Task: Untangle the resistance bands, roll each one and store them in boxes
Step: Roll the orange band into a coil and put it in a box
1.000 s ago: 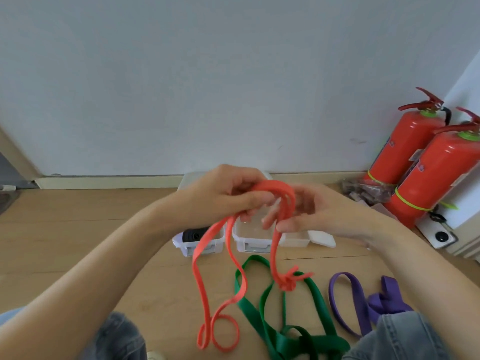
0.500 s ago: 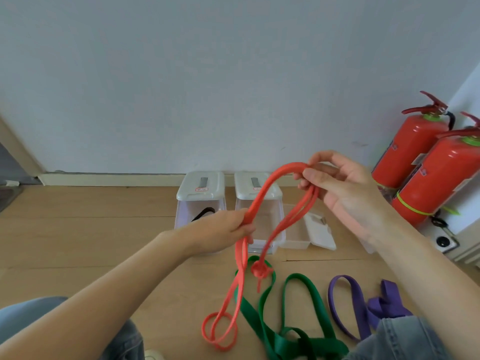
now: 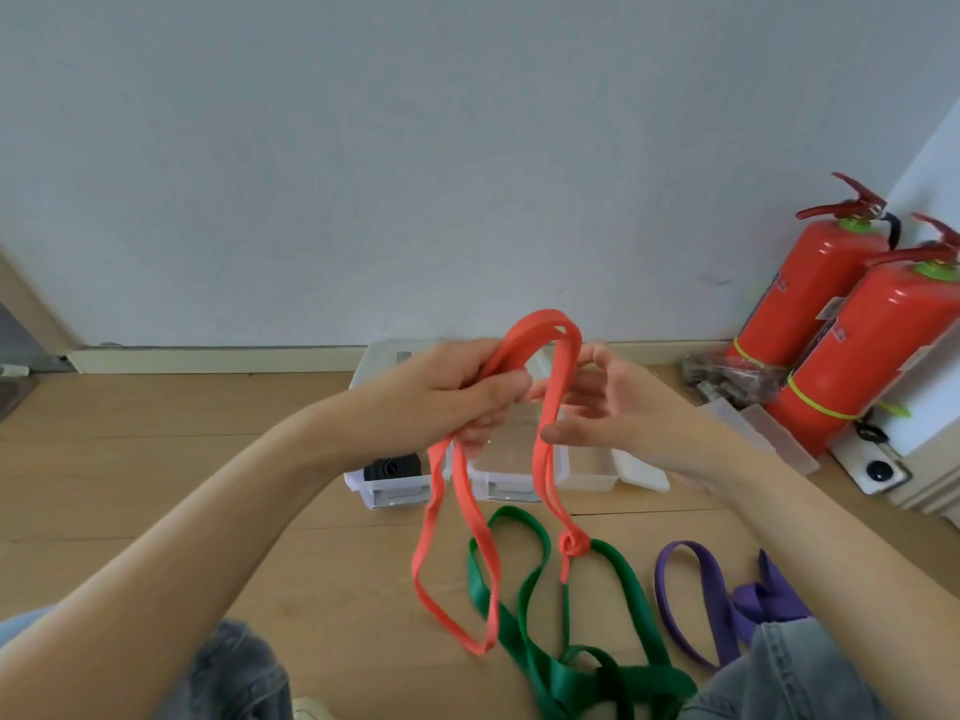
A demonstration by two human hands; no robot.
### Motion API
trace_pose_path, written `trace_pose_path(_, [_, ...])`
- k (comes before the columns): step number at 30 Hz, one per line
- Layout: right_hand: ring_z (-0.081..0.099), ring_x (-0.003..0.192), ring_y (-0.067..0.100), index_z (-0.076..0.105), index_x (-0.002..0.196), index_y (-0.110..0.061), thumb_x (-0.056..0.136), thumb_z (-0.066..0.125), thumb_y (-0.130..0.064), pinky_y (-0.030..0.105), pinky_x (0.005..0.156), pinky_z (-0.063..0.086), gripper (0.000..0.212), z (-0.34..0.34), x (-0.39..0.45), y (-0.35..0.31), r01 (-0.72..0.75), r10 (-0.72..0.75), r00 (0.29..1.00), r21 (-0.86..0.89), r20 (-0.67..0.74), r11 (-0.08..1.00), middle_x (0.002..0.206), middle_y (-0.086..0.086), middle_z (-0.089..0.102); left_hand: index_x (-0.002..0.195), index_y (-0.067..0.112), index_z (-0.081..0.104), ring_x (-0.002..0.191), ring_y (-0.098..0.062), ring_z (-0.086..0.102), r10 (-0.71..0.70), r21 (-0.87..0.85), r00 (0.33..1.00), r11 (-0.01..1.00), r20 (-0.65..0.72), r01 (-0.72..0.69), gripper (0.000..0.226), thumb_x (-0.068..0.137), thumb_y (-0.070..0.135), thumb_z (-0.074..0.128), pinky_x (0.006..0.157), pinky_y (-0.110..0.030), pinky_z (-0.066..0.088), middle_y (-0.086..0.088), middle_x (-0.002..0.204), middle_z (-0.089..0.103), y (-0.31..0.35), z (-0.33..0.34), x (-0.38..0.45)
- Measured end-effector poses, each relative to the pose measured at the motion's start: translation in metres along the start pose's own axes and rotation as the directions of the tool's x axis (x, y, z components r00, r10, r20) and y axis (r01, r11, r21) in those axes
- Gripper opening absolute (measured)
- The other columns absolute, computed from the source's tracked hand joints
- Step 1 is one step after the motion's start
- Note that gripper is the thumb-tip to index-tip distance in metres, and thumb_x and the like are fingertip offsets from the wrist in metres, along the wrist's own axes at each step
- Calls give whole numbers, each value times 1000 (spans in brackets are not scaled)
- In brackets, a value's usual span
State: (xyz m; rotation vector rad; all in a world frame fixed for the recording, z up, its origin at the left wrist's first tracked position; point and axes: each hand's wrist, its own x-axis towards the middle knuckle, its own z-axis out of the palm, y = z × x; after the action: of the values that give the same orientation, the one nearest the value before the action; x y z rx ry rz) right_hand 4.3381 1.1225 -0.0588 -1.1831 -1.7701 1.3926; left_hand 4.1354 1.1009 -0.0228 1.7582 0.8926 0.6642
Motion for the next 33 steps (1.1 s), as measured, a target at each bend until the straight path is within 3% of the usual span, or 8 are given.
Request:
trace_pose_path(2, [58,111,34,43,104,-14,54,83,-30,47,99,46,66,-2,1,-2,15,-13,998,39,-61,999,84,-10,72,78,10,45,47,-4,32,-16,-22,1000,1000,-17,16,22,97,18,40,48,-15,36,13,54,35,-1,-2,1])
trace_pose_path(5, [65,103,9,46,101,-20,52,82,-33,36,101,46,62,-1,1,-4,37,-38,998,-7,-41,999,98,-10,72,77,14,47,46,-4,35,-37,124,999,991,-15,39,23,97,24,42,48,-17,36,16,50,39,-9,2,4])
trace_pose_path(9, [69,84,13,48,96,-14,66,76,-16,24,78,53,41,7,-2,-4,124,-126,992,67,20,990,89,-1,74,81,15,49,44,0,40,-46,261,999,965,15,40,20,97,25,42,48,-13,37,20,47,45,-15,6,7])
trace_pose_path(18, [67,73,15,59,79,-15,67,67,-12,23,74,54,15,-8,-4,-15,298,-257,951,283,-173,912,74,0,70,81,24,42,76,-9,51,-139,516,988,852,63,87,18,99,23,39,73,-21,42,13,76,52,-45,8,11])
trace_pose_path(22, [68,75,16,59,82,-14,71,66,-10,21,73,54,13,-21,-5,-13,280,-212,942,260,-261,924,76,4,71,87,18,54,89,-22,60,-52,427,985,897,-163,118,19,98,24,40,88,-35,46,7,84,64,-32,-11,11])
trace_pose_path(24, [70,79,18,58,82,-12,74,66,-8,19,73,53,11,-24,-6,-12,225,-193,966,189,-170,956,80,7,73,83,20,57,80,-21,64,138,331,947,943,-289,-36,19,93,27,43,80,-36,50,10,77,68,-12,-22,7])
trace_pose_path(28, [69,93,23,53,97,7,75,71,-12,26,82,52,34,-14,-7,-7,83,-86,984,28,157,996,93,10,73,82,28,58,51,-3,56,246,437,956,886,-157,-157,17,90,31,44,54,-15,45,16,62,61,7,-12,0])
trace_pose_path(33, [69,83,18,42,86,-8,65,74,-13,25,74,54,39,1,-6,-10,133,-140,990,180,26,975,84,4,73,94,12,61,49,4,48,149,564,985,822,-81,-78,19,96,24,46,53,-10,35,14,51,45,-4,6,7])
